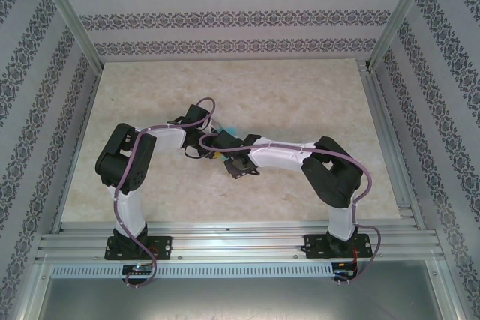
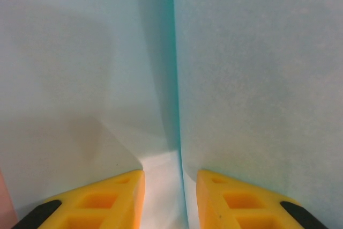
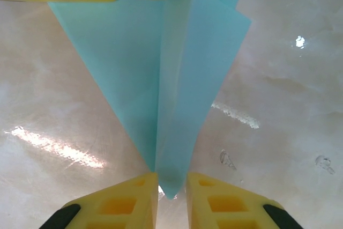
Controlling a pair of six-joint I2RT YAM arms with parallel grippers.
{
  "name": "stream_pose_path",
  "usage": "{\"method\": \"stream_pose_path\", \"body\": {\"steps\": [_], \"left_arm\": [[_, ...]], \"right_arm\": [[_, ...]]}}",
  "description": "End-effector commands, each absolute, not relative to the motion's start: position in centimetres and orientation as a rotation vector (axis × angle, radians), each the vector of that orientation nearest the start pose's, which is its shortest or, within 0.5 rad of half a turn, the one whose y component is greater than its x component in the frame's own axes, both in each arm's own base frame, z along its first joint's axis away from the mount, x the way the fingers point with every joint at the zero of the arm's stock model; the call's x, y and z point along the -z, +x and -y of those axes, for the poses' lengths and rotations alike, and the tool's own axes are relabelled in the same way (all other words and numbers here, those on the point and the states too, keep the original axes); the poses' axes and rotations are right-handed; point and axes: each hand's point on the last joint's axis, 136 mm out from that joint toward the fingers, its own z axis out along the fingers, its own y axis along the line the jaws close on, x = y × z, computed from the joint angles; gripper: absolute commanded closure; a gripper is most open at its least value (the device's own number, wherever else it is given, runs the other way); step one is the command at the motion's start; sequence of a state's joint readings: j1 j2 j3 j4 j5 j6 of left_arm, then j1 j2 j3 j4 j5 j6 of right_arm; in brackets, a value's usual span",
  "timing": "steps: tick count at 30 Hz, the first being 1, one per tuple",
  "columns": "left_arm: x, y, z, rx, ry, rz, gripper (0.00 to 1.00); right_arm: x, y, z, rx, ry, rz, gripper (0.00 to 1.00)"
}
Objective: Fold a paper plane with a square sheet of paper (fold left side to right side)
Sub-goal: Fourth fold the wing at the center of the table.
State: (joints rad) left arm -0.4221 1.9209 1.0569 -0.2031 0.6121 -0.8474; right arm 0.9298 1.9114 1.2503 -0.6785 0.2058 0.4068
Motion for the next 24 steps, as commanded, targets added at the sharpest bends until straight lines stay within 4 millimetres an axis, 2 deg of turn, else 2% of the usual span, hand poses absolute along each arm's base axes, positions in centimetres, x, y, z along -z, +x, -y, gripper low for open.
{"method": "stream_pose_path", "body": {"steps": [1,7,10,18,24], "left_arm": [[0.0,33.6,25.2,1.025,-0.427,-2.922,0.68],[0.0,33.6,25.2,1.022,-0.425,-2.925,0.68],[0.0,33.6,25.2,1.022,-0.424,-2.925,0.68],[0.0,33.6,25.2,1.021,-0.422,-2.925,0.68],[0.0,33.6,25.2,1.019,-0.422,-2.927,0.68]], "right_arm": [[-2.3,26.5,-30.3,0.040,-0.735,-2.726,0.81],[-1.9,26.3,-30.6,0.017,-0.740,-2.738,0.85],[-1.8,26.3,-30.8,0.007,-0.743,-2.739,0.81],[-3.7,27.3,-31.1,0.009,-0.718,-2.686,0.76],[-2.7,27.6,-30.9,0.066,-0.731,-2.696,0.75]]}}
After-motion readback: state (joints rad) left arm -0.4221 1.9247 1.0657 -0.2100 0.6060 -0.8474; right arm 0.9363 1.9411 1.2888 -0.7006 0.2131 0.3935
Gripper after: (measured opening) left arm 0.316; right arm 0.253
